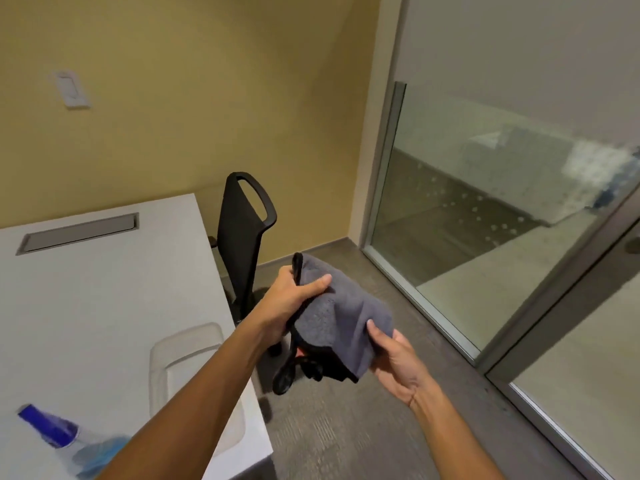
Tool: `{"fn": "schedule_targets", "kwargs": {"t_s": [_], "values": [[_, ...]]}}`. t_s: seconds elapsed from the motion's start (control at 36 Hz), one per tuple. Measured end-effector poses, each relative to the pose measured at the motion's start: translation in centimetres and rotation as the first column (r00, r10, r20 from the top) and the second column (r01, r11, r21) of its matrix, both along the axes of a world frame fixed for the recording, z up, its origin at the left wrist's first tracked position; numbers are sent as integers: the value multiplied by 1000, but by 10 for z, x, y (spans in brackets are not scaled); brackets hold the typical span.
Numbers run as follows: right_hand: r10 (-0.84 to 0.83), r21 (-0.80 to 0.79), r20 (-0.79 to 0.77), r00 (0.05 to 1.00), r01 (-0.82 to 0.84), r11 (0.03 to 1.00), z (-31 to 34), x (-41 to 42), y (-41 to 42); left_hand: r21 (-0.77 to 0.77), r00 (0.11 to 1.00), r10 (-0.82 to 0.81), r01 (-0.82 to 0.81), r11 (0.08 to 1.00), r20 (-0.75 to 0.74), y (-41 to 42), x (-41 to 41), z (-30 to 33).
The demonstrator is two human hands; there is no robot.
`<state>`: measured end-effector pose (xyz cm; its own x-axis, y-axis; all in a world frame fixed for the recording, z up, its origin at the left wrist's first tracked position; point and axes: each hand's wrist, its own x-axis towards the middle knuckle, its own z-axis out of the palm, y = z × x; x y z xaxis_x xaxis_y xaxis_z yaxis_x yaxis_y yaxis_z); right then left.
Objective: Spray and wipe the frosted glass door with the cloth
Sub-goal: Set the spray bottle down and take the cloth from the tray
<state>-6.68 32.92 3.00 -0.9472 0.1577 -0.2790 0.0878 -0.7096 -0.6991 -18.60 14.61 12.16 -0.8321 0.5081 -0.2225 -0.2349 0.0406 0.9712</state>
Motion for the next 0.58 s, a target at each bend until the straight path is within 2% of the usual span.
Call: {"fn": "schedule_targets", "kwargs": {"t_s": [0.11,0.25,0.42,0.53,0.58], "values": [[-122,160,52,991,112,981,15,16,42,-16,992,-107,108,994,61,17,9,2],[-186,386,-8,982,175,906,32,45,94,-42,976,-206,209,977,68,41,26,0],[-204,519,-202,958,281,807,46,81,146,-80,990,-121,115,990,-72,89,49,-7],[-84,613,-333,939,283,738,60,109,178,-87,963,-122,104,991,-238,116,61,-7],[-48,659,-344,938,278,699,61,120,196,-86,948,-153,134,987,-280,132,66,-4]]}}
